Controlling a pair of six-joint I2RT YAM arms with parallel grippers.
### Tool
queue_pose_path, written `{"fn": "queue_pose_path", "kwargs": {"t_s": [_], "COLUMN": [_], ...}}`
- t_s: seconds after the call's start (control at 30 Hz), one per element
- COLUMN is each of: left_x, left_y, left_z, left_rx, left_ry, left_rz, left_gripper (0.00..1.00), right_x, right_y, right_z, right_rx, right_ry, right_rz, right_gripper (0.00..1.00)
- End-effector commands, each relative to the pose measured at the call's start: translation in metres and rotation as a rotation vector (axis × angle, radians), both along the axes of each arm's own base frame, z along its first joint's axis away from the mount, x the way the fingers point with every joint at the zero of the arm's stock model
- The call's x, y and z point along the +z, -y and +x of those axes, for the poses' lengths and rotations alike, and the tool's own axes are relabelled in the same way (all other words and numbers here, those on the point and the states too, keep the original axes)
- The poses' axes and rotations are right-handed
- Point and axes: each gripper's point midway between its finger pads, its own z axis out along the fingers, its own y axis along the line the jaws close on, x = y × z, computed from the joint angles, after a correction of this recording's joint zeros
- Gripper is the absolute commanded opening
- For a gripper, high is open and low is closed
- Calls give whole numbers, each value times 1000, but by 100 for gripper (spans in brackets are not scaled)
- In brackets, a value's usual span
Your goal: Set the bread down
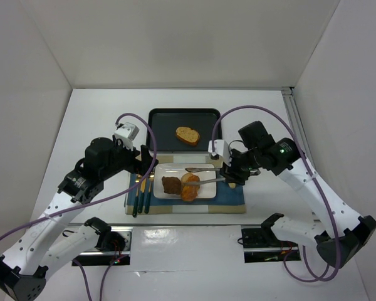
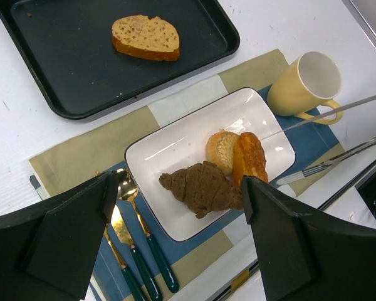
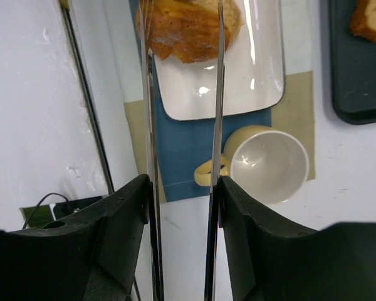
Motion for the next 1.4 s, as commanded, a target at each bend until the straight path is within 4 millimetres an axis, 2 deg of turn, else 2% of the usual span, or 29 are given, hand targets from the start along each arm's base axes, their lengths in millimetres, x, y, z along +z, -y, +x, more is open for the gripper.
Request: {"fn": "queue_pose_path", "kwargs": {"t_s": [0.0, 0.07, 0.13, 0.17, 0.2, 0.23, 0.27, 0.3, 0.33, 0.37, 0.4, 0.47, 0.5, 0.6, 0.63, 0.73, 0.8, 0.83, 0.9, 0.93, 0.97, 1.0, 1.1, 1.2, 1.3, 1.33, 1.37], "left_x": [10, 10, 10, 10, 10, 10, 10, 10, 10, 10, 12, 12, 12, 12, 12, 13, 13, 13, 15, 15, 15, 15, 10, -1, -7, -10, -10], "left_y": [1, 1, 1, 1, 1, 2, 2, 2, 2, 2, 1, 3, 3, 4, 4, 5, 5, 5, 6, 6, 6, 7, 10, 18, 24, 25, 27], "left_z": [3, 3, 4, 4, 4, 3, 3, 3, 3, 3, 2, 0, 0, -1, -1, -2, -2, -2, -1, -1, -1, -2, -1, -1, -3, -2, -4], "left_rx": [1, 1, -3, -3, -3, -11, -11, -11, -11, -11, -11, -20, -20, -28, -28, -38, -38, -38, -38, -38, -38, -48, -61, -104, -139, -138, -151], "left_ry": [38, 38, 43, 43, 43, 42, 42, 42, 42, 42, 50, 48, 48, 47, 47, 45, 45, 45, 53, 53, 53, 52, 31, -9, -37, -48, -50], "left_rz": [-10, -10, -4, -4, -4, -7, -7, -7, -7, -7, -11, -14, -14, -17, -17, -20, -20, -20, -25, -25, -25, -28, -24, -14, -18, -13, -18], "left_gripper": [98, 98, 98, 98, 98, 98, 98, 98, 98, 98, 98, 98, 98, 98, 98, 98, 98, 98, 98, 98, 98, 98, 98, 98, 98, 98, 98], "right_x": [45, 54, 72, 86, 89, 77, 74, 85, 63, 53, 27, 3, -11, -55, -63, -102, -117, -135, -149, -162, -168, -174, -179, -167, -143, -135, -120], "right_y": [-4, 7, 24, 45, 57, 69, 85, 108, 119, 130, 152, 173, 193, 221, 224, 236, 243, 246, 246, 246, 245, 249, 249, 253, 253, 247, 246], "right_z": [20, 41, 74, 101, 113, 124, 136, 154, 162, 169, 182, 193, 204, 214, 217, 220, 220, 217, 214, 207, 204, 199, 193, 189, 182, 180, 174], "right_rx": [-60, -160, -302, -419, -485, -551, -632, -729, -774, -817, -892, -981, -1032, -1126, -1145, -1191, -1210, -1225, -1223, -1221, -1206, -1206, -1193, -1182, -1157, -1131, -1131], "right_ry": [163, 246, 377, 480, 516, 524, 551, 627, 595, 580, 539, 501, 499, 442, 426, 355, 320, 263, 211, 151, 127, 105, 58, 60, 70, 67, 87], "right_rz": [112, 121, 171, 179, 179, 165, 157, 180, 160, 151, 119, 102, 86, 29, 31, -34, -66, -88, -113, -132, -142, -161, -147, -104, -48, -12, 8], "right_gripper": [56, 56, 56, 56, 56, 56, 58, 58, 58, 58, 58, 58, 58, 56, 56, 56, 58, 59, 62, 63, 74, 78, 79, 81, 82, 100, 100]}}
